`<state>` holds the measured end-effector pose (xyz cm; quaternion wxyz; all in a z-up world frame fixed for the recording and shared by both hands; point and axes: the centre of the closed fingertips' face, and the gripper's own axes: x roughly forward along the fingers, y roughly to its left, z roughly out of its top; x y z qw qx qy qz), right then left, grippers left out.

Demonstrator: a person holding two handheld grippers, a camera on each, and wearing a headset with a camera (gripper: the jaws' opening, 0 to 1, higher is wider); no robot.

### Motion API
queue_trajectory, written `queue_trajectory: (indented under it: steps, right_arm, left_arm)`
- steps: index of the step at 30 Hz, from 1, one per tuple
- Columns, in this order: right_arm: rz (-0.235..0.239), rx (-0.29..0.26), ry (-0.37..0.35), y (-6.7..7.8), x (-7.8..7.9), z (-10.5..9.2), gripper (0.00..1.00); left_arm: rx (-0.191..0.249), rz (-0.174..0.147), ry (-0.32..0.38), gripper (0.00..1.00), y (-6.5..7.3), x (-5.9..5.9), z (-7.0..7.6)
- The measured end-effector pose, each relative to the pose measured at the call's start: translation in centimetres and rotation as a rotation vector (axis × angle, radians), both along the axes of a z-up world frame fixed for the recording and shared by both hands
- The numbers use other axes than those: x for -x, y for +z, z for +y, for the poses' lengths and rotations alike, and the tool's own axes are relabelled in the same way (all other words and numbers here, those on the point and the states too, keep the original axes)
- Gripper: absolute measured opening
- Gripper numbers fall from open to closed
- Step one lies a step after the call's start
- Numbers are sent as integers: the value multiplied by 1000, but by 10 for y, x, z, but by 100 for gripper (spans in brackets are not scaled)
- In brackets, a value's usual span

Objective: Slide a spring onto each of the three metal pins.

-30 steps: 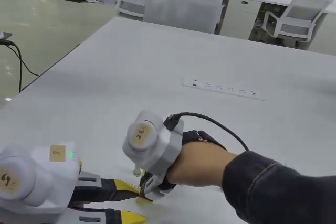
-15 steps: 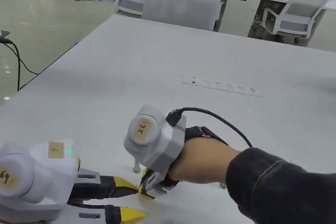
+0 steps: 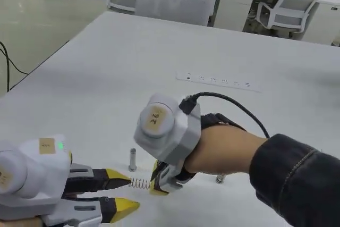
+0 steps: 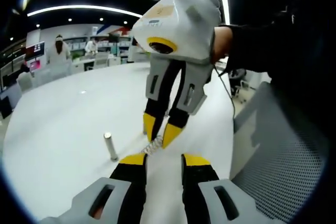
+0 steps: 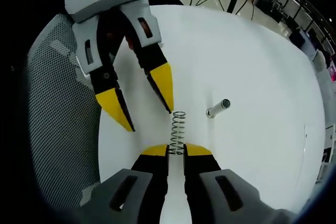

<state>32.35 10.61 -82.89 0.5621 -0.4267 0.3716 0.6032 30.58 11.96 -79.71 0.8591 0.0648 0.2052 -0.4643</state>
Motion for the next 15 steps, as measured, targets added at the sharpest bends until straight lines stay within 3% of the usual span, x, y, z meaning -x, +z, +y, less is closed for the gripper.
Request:
queue_trajectory:
  steps: [8, 15]
  right_arm:
    - [-11, -4, 31, 19, 7, -6, 7]
    - [15, -27, 65, 30, 17, -4, 7]
  left_arm:
    - [15, -8, 10, 19, 4, -2, -1]
    - [24, -26, 2, 18, 8, -1, -2]
